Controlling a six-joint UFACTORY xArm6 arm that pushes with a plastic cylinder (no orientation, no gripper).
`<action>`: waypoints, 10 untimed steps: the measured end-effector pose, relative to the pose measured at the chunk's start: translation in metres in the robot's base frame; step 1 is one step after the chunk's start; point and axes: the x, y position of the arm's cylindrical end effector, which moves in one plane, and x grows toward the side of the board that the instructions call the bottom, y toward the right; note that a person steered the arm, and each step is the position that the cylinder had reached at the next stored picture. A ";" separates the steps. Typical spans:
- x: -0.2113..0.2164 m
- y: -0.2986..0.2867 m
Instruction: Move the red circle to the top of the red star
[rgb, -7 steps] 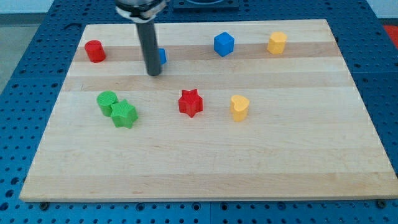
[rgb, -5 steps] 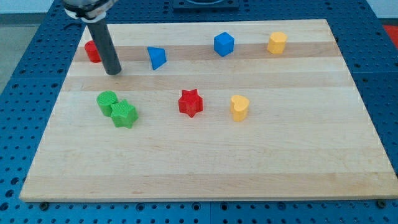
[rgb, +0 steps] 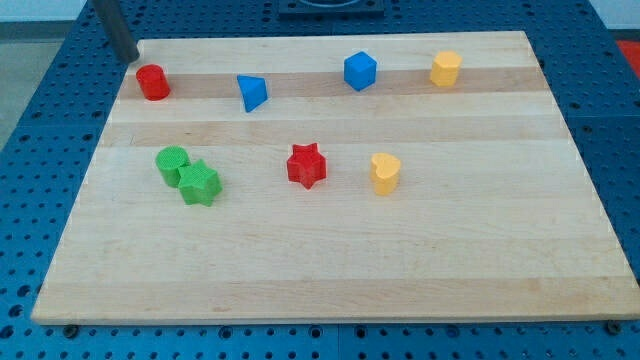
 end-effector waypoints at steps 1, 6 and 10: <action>0.041 0.018; 0.021 0.093; 0.108 0.137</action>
